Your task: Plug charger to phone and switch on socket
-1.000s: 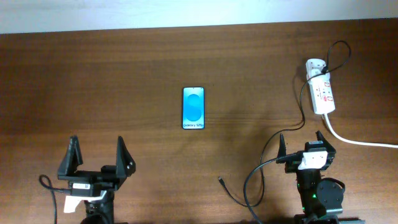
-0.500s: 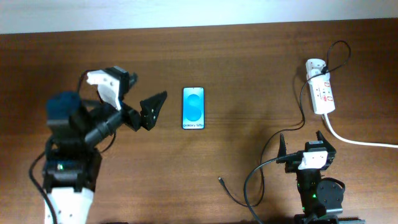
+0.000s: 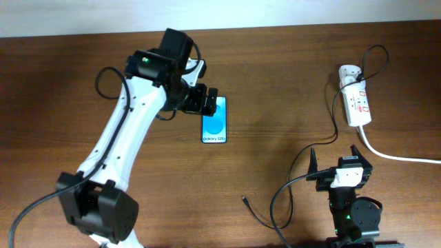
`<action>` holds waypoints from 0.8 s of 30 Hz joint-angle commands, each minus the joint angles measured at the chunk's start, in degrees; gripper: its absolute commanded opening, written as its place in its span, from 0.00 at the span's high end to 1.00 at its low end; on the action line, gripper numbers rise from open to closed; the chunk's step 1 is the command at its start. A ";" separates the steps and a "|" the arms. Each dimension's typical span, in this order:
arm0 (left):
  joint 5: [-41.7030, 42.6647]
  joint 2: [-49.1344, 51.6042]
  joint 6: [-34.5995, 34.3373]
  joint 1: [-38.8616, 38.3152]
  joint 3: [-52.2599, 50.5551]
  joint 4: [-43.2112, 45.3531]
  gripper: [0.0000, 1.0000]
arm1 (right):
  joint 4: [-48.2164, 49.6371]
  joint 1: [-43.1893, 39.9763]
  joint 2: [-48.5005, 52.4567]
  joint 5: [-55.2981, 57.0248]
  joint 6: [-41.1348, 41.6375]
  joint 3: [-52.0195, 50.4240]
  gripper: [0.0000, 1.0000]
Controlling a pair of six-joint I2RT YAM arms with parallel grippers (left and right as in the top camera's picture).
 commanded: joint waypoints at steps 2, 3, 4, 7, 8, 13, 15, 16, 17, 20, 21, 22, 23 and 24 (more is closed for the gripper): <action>-5.64 5.51 -7.78 -1.16 2.60 -2.78 0.01 | -0.42 0.13 -0.33 0.66 -0.22 -0.31 0.02; -6.10 7.41 -7.78 -1.16 4.33 -4.52 0.00 | -0.42 0.11 -0.33 0.66 -0.22 -0.31 0.02; -8.20 10.49 -7.78 -1.40 6.93 -6.64 0.01 | -0.42 0.11 -0.33 0.66 -0.22 -0.31 0.02; -10.54 16.61 -9.16 -2.73 10.32 -5.53 0.01 | -0.42 0.11 -0.33 0.66 -0.22 -0.31 0.02; -11.65 17.66 -11.21 -2.78 10.32 -4.33 0.01 | -0.42 0.11 -0.33 0.68 -0.22 -0.31 0.02; -11.58 18.62 -14.27 -4.04 10.16 5.75 0.01 | -0.42 0.13 -0.33 0.66 -0.22 -0.31 0.02; -11.63 18.62 -15.17 -4.39 9.99 6.84 0.01 | -0.42 0.11 -0.33 0.66 -0.22 -0.31 0.02; -11.58 18.62 -15.76 -4.44 9.94 7.39 0.01 | -0.42 0.13 -0.33 0.66 -0.22 -0.31 0.02; -11.61 18.62 -15.76 -4.44 9.94 7.65 0.01 | -0.42 0.13 -0.33 0.66 -0.22 -0.31 0.02; -11.61 18.86 -15.93 -4.44 9.90 8.31 0.01 | -0.42 0.13 -0.33 0.66 -0.22 -0.31 0.02; -11.61 19.17 -15.93 -4.44 9.90 8.33 0.01 | -0.42 0.13 -0.33 0.66 -0.22 -0.31 0.02; -11.61 19.65 -15.93 -4.44 9.90 8.46 0.01 | -0.42 0.13 -0.33 0.66 -0.22 -0.31 0.02; -11.61 20.02 -15.93 -4.44 9.90 8.48 0.01 | -0.42 0.11 -0.33 0.66 -0.22 -0.31 0.02; -11.58 20.46 -15.96 -4.44 9.90 8.52 0.01 | -0.42 0.11 -0.33 0.66 -0.22 -0.31 0.02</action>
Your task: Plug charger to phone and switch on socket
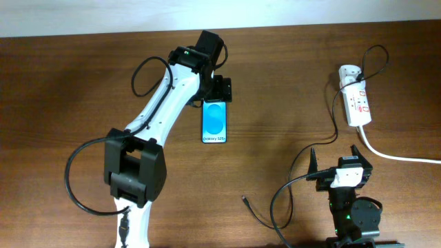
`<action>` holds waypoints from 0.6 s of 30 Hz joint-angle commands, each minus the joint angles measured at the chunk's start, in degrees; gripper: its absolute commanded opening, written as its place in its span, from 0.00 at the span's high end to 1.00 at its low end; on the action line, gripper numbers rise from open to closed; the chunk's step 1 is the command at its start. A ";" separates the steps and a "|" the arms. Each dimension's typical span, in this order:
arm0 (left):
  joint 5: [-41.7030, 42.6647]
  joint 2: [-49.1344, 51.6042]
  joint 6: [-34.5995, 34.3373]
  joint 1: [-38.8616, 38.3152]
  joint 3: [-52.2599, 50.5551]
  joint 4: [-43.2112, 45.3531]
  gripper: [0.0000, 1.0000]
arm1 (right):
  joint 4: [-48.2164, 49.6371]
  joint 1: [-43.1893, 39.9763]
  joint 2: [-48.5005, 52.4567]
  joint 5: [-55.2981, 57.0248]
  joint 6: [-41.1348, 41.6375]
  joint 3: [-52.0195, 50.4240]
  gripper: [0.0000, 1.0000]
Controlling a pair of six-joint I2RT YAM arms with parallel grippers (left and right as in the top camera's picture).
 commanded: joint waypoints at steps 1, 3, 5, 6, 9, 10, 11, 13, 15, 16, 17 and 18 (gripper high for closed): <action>-0.81 2.58 -0.81 -0.02 0.98 0.50 0.01 | -0.42 0.11 -0.33 0.66 -0.22 -0.31 0.02; -0.79 4.09 -0.81 -0.13 0.98 1.18 0.01 | -0.42 0.11 -0.33 0.66 -0.22 -0.31 0.02; -0.63 5.03 -0.79 -0.13 0.98 0.87 0.01 | -0.42 0.11 -0.33 0.66 -0.22 -0.31 0.02; -0.59 5.03 -0.79 -0.13 0.98 0.52 0.01 | -0.42 0.11 -0.33 0.66 -0.22 -0.31 0.02; -0.39 5.03 -0.74 -0.13 0.98 -0.09 0.01 | -0.42 0.11 -0.33 0.66 -0.22 -0.31 0.02; -0.37 5.05 -0.76 -0.13 0.98 0.11 0.01 | -0.42 0.13 -0.33 0.66 -0.22 -0.31 0.02; -0.37 5.09 -0.76 -0.35 0.98 0.24 0.01 | -0.42 0.13 -0.33 0.66 -0.22 -0.31 0.02; -0.39 5.84 -0.76 -0.50 0.96 0.20 0.01 | -0.42 0.11 -0.33 0.66 -0.22 -0.31 0.02; -0.66 6.16 -0.79 -0.50 0.92 0.28 0.01 | -0.42 0.13 -0.33 0.66 -0.22 -0.31 0.02; -1.38 6.16 -0.79 -0.50 0.92 0.48 0.01 | -0.42 0.11 -0.33 0.66 -0.22 -0.31 0.02; -2.32 6.16 -0.79 -0.50 0.92 0.61 0.01 | -0.42 0.11 -0.33 0.66 -0.22 -0.31 0.01; -2.29 6.16 -0.76 -0.50 0.92 0.98 0.01 | -0.42 0.11 -0.33 0.66 -0.22 -0.31 0.02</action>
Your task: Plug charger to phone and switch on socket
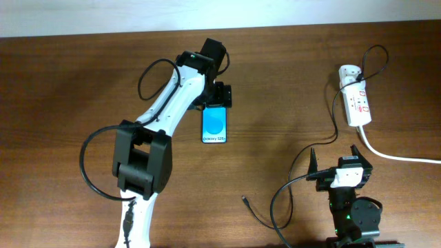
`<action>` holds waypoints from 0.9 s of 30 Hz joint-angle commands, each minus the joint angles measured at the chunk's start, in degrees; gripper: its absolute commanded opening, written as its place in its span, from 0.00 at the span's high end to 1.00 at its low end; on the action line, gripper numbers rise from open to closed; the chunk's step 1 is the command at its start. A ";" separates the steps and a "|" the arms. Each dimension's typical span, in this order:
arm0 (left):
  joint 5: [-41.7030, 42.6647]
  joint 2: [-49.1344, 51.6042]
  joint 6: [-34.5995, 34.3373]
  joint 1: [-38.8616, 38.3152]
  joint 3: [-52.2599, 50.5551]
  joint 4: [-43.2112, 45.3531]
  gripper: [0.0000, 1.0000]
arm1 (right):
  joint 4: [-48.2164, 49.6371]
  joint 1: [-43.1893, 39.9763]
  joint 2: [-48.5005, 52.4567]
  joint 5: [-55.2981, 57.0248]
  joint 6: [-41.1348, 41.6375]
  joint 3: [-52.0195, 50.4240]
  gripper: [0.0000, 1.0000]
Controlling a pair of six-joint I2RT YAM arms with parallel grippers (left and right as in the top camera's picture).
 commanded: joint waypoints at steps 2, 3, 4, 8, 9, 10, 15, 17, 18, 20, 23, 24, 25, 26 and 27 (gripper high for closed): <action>-1.49 1.16 -0.72 -0.35 0.92 -0.15 0.01 | -0.42 0.11 -0.33 0.66 -0.22 -0.31 0.02; -1.51 1.29 -0.72 -0.35 0.92 0.17 0.01 | -0.42 0.11 -0.33 0.66 -0.22 -0.31 0.02; -1.51 1.46 -0.72 -0.35 0.92 0.50 0.01 | -0.42 0.13 -0.33 0.66 -0.22 -0.31 0.02; 0.57 4.15 -0.72 -0.72 0.92 0.55 0.01 | -0.42 0.11 -0.33 0.66 -0.22 -0.31 0.02; 0.87 4.15 -0.72 -0.72 0.92 0.57 0.01 | -0.42 0.11 -0.33 0.66 -0.22 -0.31 0.02; 0.87 4.17 -0.72 -0.72 0.92 0.59 0.01 | -0.42 0.11 -0.33 0.66 -0.22 -0.31 0.02; 0.85 4.85 -0.76 -1.09 0.87 0.74 0.01 | -0.42 0.11 -0.33 0.66 -0.22 -0.31 0.02; 0.83 4.92 -0.79 -1.09 0.87 0.76 0.01 | -0.42 0.13 -0.33 0.66 -0.22 -0.31 0.02; 0.85 4.92 -2.03 -1.09 0.87 0.74 0.01 | -0.42 0.11 -0.33 0.66 -0.22 -0.31 0.02; 0.81 4.92 -2.67 -1.09 0.87 0.72 0.01 | -0.42 0.13 -0.33 0.66 -0.22 -0.31 0.02; 0.85 4.92 -2.67 -1.09 0.85 0.74 0.01 | -0.42 0.11 -0.33 0.66 -0.22 -0.31 0.02; 0.87 4.92 -2.67 -1.09 0.70 0.68 0.01 | -0.42 0.11 -0.33 0.66 -0.22 -0.31 0.02; 0.85 4.92 -2.67 -1.09 0.28 0.74 0.01 | -0.42 0.11 -0.33 0.66 -0.22 -0.31 0.02; 0.85 4.96 -2.64 -1.09 0.07 0.72 0.01 | -0.42 0.13 -0.33 0.66 -0.22 -0.31 0.02; 0.85 5.11 -2.64 -1.09 0.07 0.74 0.01 | -0.42 0.11 -0.33 0.66 -0.22 -0.31 0.02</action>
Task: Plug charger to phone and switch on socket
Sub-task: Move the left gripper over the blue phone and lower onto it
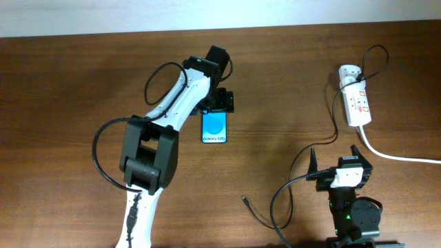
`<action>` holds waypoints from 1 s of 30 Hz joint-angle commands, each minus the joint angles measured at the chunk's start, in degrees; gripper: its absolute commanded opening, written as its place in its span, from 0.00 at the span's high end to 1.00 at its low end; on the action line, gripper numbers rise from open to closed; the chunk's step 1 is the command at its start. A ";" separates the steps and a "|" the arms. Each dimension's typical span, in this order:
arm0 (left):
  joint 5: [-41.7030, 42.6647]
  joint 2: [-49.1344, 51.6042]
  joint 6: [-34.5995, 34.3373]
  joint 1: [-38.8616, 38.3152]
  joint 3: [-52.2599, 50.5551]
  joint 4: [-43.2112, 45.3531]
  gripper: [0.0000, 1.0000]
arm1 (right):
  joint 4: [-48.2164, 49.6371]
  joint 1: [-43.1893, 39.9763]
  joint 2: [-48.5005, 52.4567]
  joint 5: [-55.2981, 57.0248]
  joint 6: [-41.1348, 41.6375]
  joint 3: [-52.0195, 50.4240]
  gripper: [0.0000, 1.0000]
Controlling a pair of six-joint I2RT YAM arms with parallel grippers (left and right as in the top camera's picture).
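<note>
The phone (214,129) lies flat mid-table, its blue screen up. My left gripper (222,102) sits over its far end and hides the top edge. The jaws look spread to about the phone's width, and I cannot tell whether they touch it. The charger's black cable (265,219) loops on the table, with its loose plug tip (243,200) lying free below and to the right of the phone. The white socket strip (357,103) lies at the far right. My right gripper (335,164) stands open near the front edge, holding nothing.
A thick white cord (393,156) runs from the socket strip off the right edge. The black charger lead (333,117) climbs from near my right arm to the strip's far end. My left arm (172,110) stretches diagonally across the table's left half.
My left gripper has shifted slightly nearer along the phone and now covers more of its top end. The phone, the cable and my right arm have not moved.
At first my left gripper was at the phone's top left corner, the arm reaching in from the left. It then stood just beyond the phone's top edge, then closer over that edge, and now overlaps it. The phone and the cable have stayed put.
</note>
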 commanded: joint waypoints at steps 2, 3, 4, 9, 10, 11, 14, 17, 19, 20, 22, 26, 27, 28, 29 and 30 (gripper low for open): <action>0.42 1.64 -0.94 -0.33 0.07 0.39 0.01 | -0.42 0.11 -0.33 0.66 -0.20 -0.31 0.02; 0.44 2.10 -0.96 -0.33 0.07 0.48 0.01 | -0.42 0.13 -0.33 0.66 -0.20 -0.31 0.02; 0.46 2.91 -0.96 -0.33 0.07 0.52 0.01 | -0.42 0.11 -0.33 0.66 -0.20 -0.31 0.02; 0.42 4.55 -2.03 -1.33 0.07 0.57 0.01 | -0.42 0.11 -0.33 0.66 -0.20 -0.31 0.02; 0.42 4.55 -2.05 -1.36 0.07 0.57 0.01 | -0.42 0.13 -0.33 0.66 -0.20 -0.31 0.02; 0.42 4.55 -2.05 -1.36 0.07 0.57 0.01 | -0.42 0.11 -0.33 0.66 -0.20 -0.31 0.02; 0.44 4.61 -2.03 -1.53 0.07 -0.07 0.01 | -0.42 0.11 -0.33 0.66 -0.20 -0.31 0.02; 0.28 4.61 -2.03 -1.84 0.07 -0.22 0.01 | -0.42 0.11 -0.33 0.66 -0.20 -0.31 0.02; -3.80 4.61 -2.01 -1.84 0.07 0.11 0.01 | -0.42 0.13 -0.33 0.66 -0.20 -0.31 0.02; -3.93 4.61 -2.01 -1.84 0.07 0.39 0.01 | -0.42 0.11 -0.33 0.66 -0.20 -0.31 0.02; -3.91 4.61 -2.01 -2.10 0.07 0.79 0.01 | -0.42 0.11 -0.33 0.66 -0.20 -0.31 0.02; -4.13 4.61 -2.01 -3.41 0.04 0.98 0.01 | -0.42 0.11 -0.33 0.66 -0.20 -0.31 0.02; -5.53 4.61 -2.01 -3.54 0.04 0.98 0.01 | -0.42 0.11 -0.33 0.66 -0.20 -0.31 0.02; -6.58 4.61 -1.99 -3.54 0.04 0.94 0.01 | -0.42 0.11 -0.33 0.66 -0.20 -0.31 0.02; -6.71 4.61 -1.99 -3.54 0.02 0.94 0.01 | -0.42 0.13 -0.33 0.66 -0.20 -0.31 0.02; -6.71 4.61 -1.99 -3.54 0.02 0.92 0.01 | -0.42 0.11 -0.33 0.66 -0.20 -0.31 0.02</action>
